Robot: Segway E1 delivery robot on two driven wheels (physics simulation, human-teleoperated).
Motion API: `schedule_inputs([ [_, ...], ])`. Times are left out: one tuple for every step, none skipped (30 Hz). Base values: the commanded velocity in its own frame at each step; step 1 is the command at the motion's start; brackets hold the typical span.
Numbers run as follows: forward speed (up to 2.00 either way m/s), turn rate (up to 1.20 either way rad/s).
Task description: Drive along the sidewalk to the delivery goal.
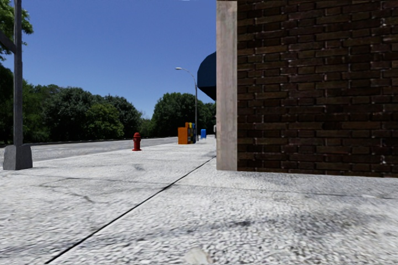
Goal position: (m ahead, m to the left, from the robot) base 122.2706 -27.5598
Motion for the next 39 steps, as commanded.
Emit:
schedule_inputs([
  [2.0, 1.12],
  [2.0, 1.12],
  [2.0, 0.15],
  [2.0, 0.05],
  [2.0, 0.0],
  [2.0, 0.0],
  [2.0, 0.0],
  [2.0, 0.0],
  [2.0, 0.0],
  [2.0, 0.0],
  [2.0, 0.0],
  [2.0, 0.0],
  [2.0, 0.0],
  [2.0, 0.0],
  [2.0, 0.0],
  [2.0, 0.0],
  [2.0, 0.0],
  [2.0, 0.0],
  [2.0, 0.0],
  [2.0, 0.0],
  [2.0, 0.0],
  [2.0, 0.0],
  [2.0, 0.0],
  [2.0, 0.0],
  [2.0, 0.0],
  [2.0, 0.0],
  [2.0, 0.0],
  [2.0, 0.0],
  [2.0, 0.0],
  [2.0, 0.0],
  [2.0, 0.0],
  [2.0, 0.0],
  [2.0, 0.0],
  [2.0, 0.0],
  [2.0, 0.0],
  [2.0, 0.0],
  [2.0, 0.0],
  [2.0, 0.0],
  [2.0, 0.0],
])
